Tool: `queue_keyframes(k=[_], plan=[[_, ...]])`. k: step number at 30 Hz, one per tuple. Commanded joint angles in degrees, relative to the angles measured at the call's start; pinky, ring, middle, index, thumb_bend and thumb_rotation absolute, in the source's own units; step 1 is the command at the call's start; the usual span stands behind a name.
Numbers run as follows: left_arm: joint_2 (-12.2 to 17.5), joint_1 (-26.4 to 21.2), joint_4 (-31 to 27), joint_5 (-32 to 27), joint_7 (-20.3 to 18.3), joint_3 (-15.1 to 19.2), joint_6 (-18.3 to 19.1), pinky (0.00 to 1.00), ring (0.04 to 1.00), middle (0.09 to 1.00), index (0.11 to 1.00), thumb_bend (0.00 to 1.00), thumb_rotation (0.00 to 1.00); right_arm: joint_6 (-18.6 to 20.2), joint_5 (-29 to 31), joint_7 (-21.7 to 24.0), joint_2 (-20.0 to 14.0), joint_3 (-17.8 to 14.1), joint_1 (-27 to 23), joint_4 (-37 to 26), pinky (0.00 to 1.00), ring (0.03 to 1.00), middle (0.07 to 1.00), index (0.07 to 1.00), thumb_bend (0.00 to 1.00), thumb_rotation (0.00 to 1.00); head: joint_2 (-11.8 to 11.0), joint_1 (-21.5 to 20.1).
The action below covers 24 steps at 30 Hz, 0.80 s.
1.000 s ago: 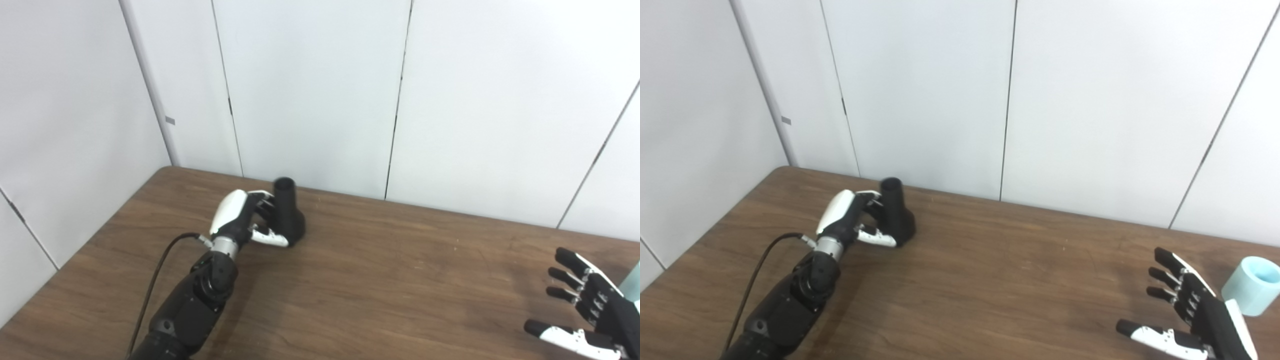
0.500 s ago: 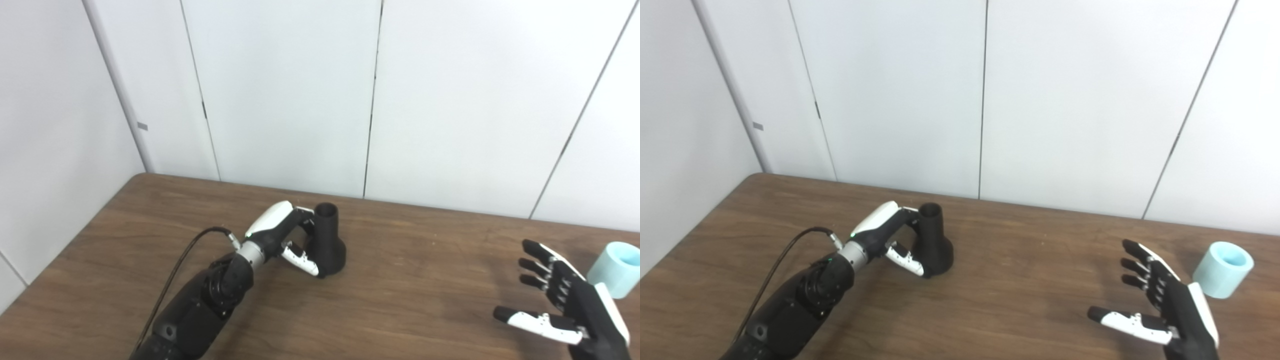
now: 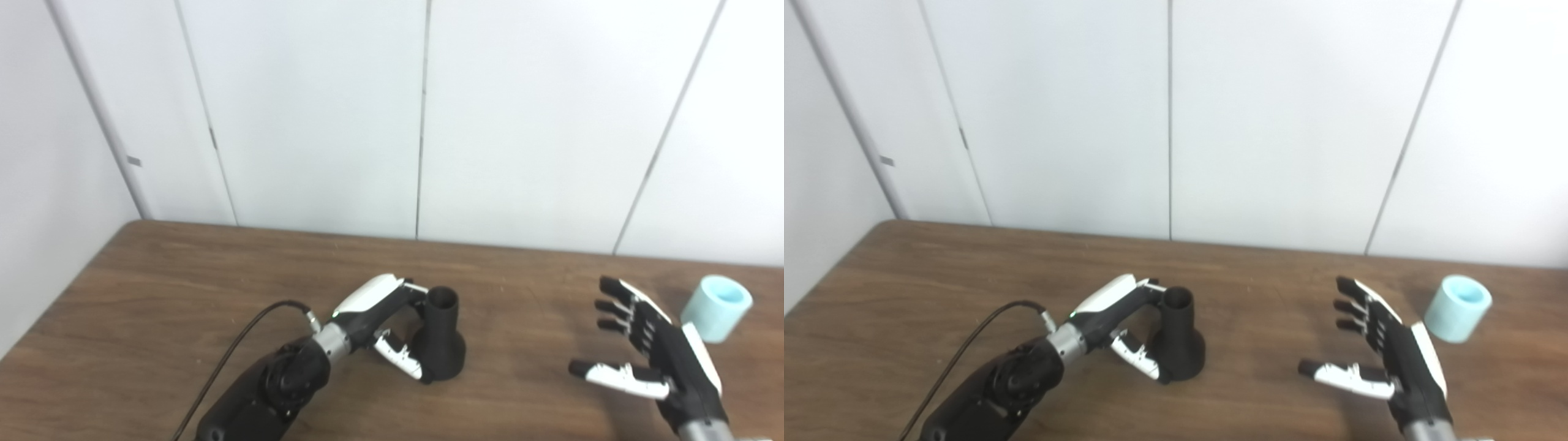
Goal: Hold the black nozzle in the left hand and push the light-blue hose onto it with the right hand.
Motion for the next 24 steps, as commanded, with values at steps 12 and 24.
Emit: queue_keyframes(k=[12, 24], plan=[[-2.69, -1.64, 3.16, 4.46, -4.94, -6.51, -4.92, 1.0, 0.645, 0.494, 0.476, 0.52, 0.0, -1.62, 0.65, -1.15, 1.39, -0.25, -2.51, -1.35, 0.72, 0.816, 0.875, 0.838, 0.8, 0.21, 1.08, -4.01], [-0.25, -1.73, 4.62, 14.58, -1.03, -9.85, -4.51, 1.0, 0.646, 0.475, 0.496, 0.52, 0.0, -2.45, 0.41, -1.87, 1.8, -0.65, -1.57, -2.61, 0.72, 0.814, 0.87, 0.834, 0.8, 0.19, 0.96, -6.28]])
